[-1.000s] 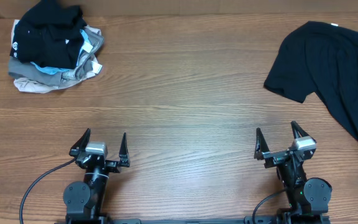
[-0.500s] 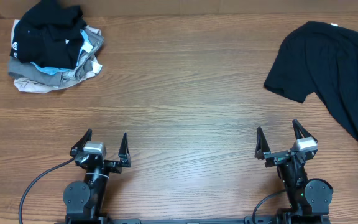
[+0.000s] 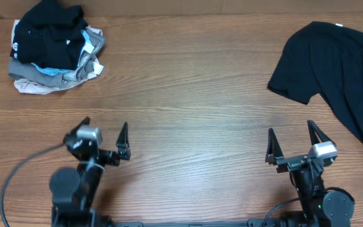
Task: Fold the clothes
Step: 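Reach the right gripper to the black T-shirt and grasp its edge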
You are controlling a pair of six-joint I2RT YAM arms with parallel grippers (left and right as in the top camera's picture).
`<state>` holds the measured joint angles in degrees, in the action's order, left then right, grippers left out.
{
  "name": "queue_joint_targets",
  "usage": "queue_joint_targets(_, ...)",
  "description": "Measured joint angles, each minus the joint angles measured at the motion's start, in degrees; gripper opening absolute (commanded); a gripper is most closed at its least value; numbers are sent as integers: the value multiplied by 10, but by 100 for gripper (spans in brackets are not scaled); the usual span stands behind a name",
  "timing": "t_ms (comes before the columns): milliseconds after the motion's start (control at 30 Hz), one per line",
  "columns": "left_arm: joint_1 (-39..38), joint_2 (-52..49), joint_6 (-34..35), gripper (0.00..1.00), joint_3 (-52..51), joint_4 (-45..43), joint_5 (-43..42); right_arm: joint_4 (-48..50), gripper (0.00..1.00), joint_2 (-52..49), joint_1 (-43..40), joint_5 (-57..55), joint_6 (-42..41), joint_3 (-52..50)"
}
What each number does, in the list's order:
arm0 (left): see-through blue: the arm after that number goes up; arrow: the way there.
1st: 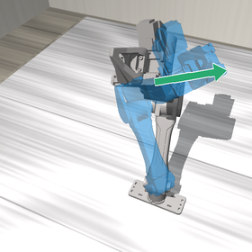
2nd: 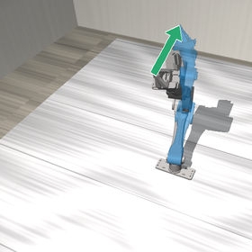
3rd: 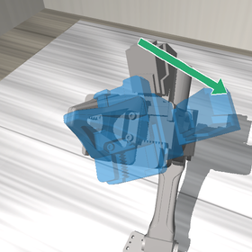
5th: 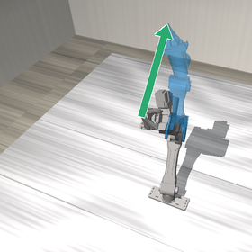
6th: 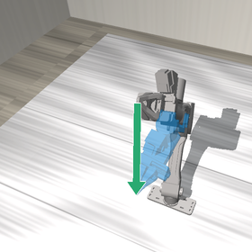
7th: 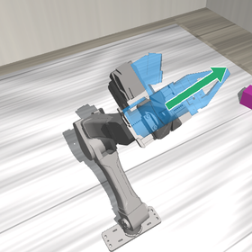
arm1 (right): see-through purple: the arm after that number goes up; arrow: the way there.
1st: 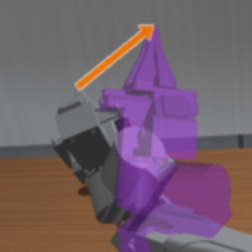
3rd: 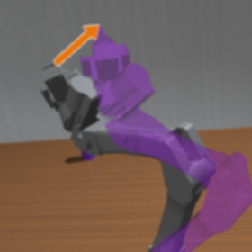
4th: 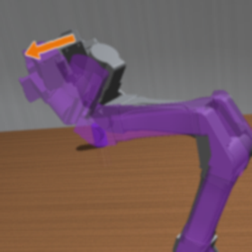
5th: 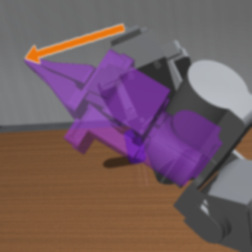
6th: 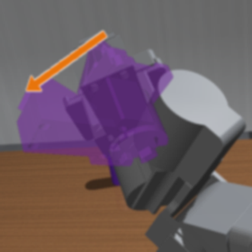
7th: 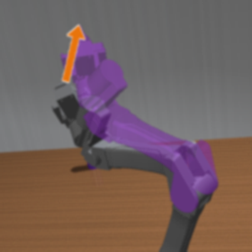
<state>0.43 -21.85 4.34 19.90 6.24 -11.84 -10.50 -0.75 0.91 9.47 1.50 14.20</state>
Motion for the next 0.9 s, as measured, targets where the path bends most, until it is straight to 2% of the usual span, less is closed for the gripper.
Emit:
queue_joint_targets(267, 0, -221, 0, 100, 171, 68, -62, -66, 100, -40, 0, 0, 0, 75)
queue_joint_targets(467, 0, -365, -3, 100, 311, 148, -114, -121, 100, -136, 0, 0, -1, 146)
queue_joint_targets(700, -47, -468, -51, 100, 422, 178, -132, -223, 100, -329, 0, 0, -37, 283)
queue_joint_targets(900, -129, -497, -103, 100, 450, 175, -106, -339, 100, -532, -2, 8, -55, 432)
